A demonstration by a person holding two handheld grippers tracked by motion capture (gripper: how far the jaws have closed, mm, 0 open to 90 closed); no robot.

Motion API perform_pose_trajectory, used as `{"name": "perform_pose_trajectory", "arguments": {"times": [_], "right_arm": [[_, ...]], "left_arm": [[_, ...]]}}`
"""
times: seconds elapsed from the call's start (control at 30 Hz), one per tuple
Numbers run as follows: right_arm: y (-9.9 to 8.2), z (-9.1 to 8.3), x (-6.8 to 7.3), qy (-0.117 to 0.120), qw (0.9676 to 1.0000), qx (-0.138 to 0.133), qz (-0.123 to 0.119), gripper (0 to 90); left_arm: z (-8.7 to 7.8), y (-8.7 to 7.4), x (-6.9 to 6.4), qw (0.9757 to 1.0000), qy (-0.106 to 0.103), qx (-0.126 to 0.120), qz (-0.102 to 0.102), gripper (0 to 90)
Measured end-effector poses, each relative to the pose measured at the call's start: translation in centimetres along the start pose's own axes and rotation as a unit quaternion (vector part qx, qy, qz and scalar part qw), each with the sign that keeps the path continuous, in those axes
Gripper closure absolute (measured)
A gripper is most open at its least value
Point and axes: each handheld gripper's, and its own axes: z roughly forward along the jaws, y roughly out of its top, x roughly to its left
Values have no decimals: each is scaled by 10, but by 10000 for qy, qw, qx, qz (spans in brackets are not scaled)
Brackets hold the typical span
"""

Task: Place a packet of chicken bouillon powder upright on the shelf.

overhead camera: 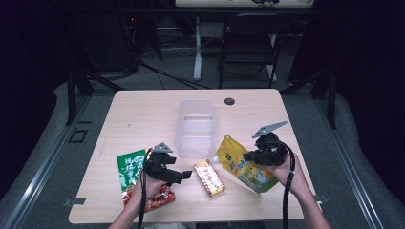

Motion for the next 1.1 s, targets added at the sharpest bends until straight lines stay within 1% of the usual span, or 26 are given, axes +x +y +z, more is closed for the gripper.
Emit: {"name": "perform_pose_trajectory", "arguments": {"times": [0.07, 0.1, 0.13, 0.17, 0.2, 0.23, 0.27, 0.3, 0.33, 0.37, 0.43, 0.47, 0.5, 0.57, 0.6, 0.67, 0.7, 0.8, 0.83, 0.9, 0.93, 0.97, 1.0, 1.03, 1.07, 1.1], "right_arm": [[-5, -4, -1, 11, 9999, -149, 30, 900], [-9, -7, -2, 48, 9995, -289, 71, 900], [-9, -7, -2, 48, 9995, -289, 71, 900], [-13, -9, -2, 35, 9992, -395, 85, 900], [-13, -9, -2, 35, 9992, -395, 85, 900], [-16, -11, -3, 70, 9988, -469, 100, 900], [-17, -12, -3, 106, 9987, -492, 69, 900], [-18, -12, -3, 117, 9984, -553, 84, 900], [-18, -12, -3, 117, 9984, -553, 84, 900], [-19, -13, -3, 152, 9980, -611, 62, 900], [-20, -14, -2, 161, 9977, -659, 82, 900], [-20, -15, -3, 218, 9975, -663, 60, 900], [-21, -16, -2, 254, 9971, -723, 18, 900], [-20, -17, -1, 263, 9969, -739, -12, 900], [-21, -17, 0, 277, 9968, -756, -27, 900], [-20, -18, 1, 340, 9963, -782, -73, 900], [-20, -18, 1, 363, 9962, -785, -92, 900], [-19, -16, 4, 416, 9960, -776, -170, 900], [-18, -16, 4, 432, 9959, -770, -204, 900], [-18, -15, 5, 451, 9958, -764, -235, 900], [-17, -14, 6, 464, 9957, -749, -284, 900], [-17, -14, 6, 464, 9957, -749, -284, 900], [-16, -14, 7, 480, 9956, -750, -304, 900], [-16, -14, 7, 488, 9955, -749, -330, 900], [-16, -14, 8, 500, 9953, -757, -330, 900], [-16, -14, 9, 513, 9953, -747, -354, 900]], "left_arm": [[1, 1, -1, 10000, 3, -20, 29, 95], [2, 1, -2, 10000, -20, -51, 52, 96], [2, 1, -2, 10000, -20, -51, 52, 96], [2, 1, -3, 9999, -65, -75, 92, 98], [2, 2, -4, 9998, -84, -105, 112, 98], [3, 3, -5, 9998, -90, -114, 161, 100], [3, 4, -7, 9996, -166, -120, 207, 102], [5, 5, -8, 9995, -182, -137, 226, 104], [5, 5, -8, 9995, -182, -137, 226, 105], [6, 6, -9, 9994, -194, -120, 245, 106], [10, 9, -11, 9991, -248, -122, 324, 107], [10, 10, -13, 9991, -248, -97, 335, 109], [12, 12, -13, 9989, -259, -128, 368, 109], [14, 15, -15, 9988, -283, -151, 381, 110], [15, 16, -15, 9986, -301, -127, 411, 112], [17, 19, -16, 9982, -347, -160, 463, 117], [18, 21, -17, 9981, -322, -151, 504, 120], [20, 27, -18, 9976, -374, -181, 553, 145], [21, 29, -19, 9975, -362, -160, 588, 148], [22, 36, -22, 9965, -402, -154, 723, 152], [23, 38, -23, 9962, -395, -148, 760, 167], [23, 41, -24, 9958, -416, -147, 805, 167], [24, 44, -25, 9954, -444, -185, 830, 189], [24, 47, -26, 9954, -441, -211, 824, 228], [25, 50, -27, 9953, -432, -225, 836, 288], [26, 52, -27, 9948, -481, -231, 868, 319]]}}
